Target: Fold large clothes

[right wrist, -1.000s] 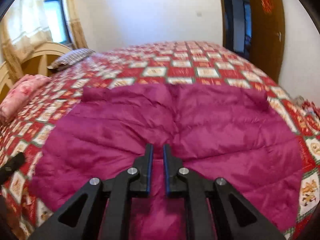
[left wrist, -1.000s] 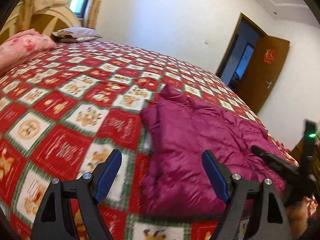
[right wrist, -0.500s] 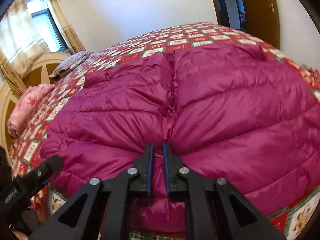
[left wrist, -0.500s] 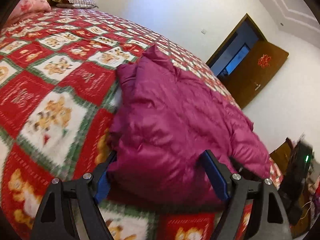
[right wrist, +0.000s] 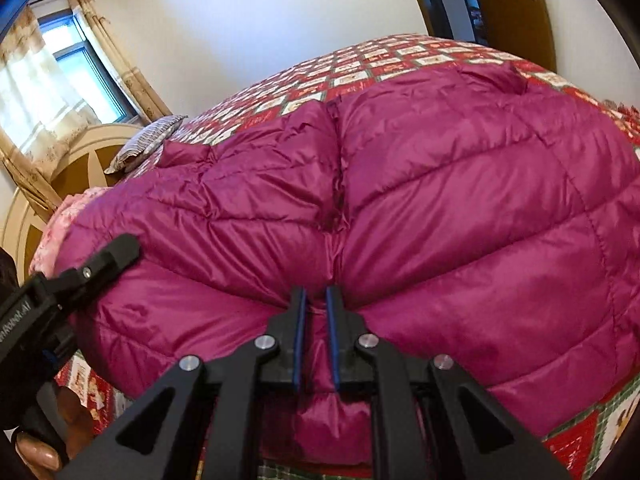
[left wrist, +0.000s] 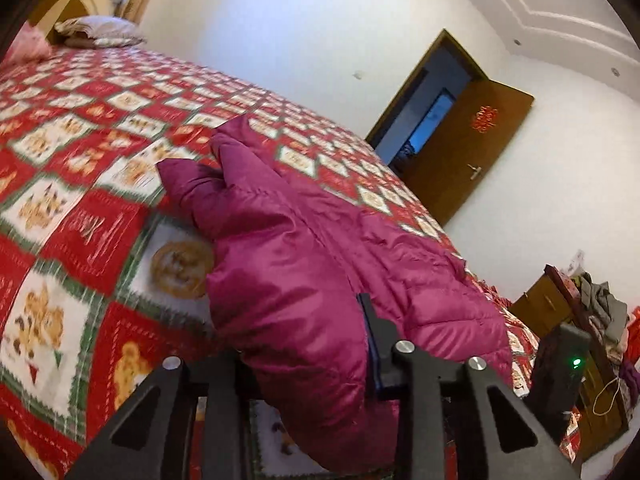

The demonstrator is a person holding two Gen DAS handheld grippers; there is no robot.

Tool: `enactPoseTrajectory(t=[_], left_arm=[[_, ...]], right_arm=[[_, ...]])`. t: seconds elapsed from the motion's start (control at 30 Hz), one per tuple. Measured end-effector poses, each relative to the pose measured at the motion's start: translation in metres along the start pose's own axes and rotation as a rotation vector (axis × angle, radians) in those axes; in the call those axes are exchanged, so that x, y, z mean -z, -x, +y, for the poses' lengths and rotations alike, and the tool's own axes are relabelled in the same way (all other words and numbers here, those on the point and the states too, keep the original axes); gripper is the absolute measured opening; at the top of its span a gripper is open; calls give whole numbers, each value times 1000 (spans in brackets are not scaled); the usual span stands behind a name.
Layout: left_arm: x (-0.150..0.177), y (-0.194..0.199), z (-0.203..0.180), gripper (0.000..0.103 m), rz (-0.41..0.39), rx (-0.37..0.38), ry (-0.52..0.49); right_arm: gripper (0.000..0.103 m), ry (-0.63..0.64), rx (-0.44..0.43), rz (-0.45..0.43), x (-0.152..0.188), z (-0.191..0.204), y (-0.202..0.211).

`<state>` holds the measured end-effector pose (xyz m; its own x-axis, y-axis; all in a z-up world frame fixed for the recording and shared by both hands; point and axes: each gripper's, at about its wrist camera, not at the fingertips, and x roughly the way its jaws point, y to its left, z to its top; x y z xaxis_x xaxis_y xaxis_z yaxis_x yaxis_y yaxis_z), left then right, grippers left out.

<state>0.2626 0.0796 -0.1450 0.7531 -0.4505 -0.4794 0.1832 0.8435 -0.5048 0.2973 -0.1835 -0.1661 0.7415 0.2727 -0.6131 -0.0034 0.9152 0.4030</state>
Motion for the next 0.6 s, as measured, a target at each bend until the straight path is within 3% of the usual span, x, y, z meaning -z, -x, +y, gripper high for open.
enactPoseTrajectory(t=[0.2,0.4,0.6], left_arm=[[-9,-4,-15,29,2,9,-30],[-10,-4,-34,29,-2,-9,-148],[-13,-6,-60,29,-16,8,-277]], right_arm=[[13,2,1,4,1,0,1],[13,-15,2,3,0,1,1],[13,-71,-55,21,-3,-9,1]])
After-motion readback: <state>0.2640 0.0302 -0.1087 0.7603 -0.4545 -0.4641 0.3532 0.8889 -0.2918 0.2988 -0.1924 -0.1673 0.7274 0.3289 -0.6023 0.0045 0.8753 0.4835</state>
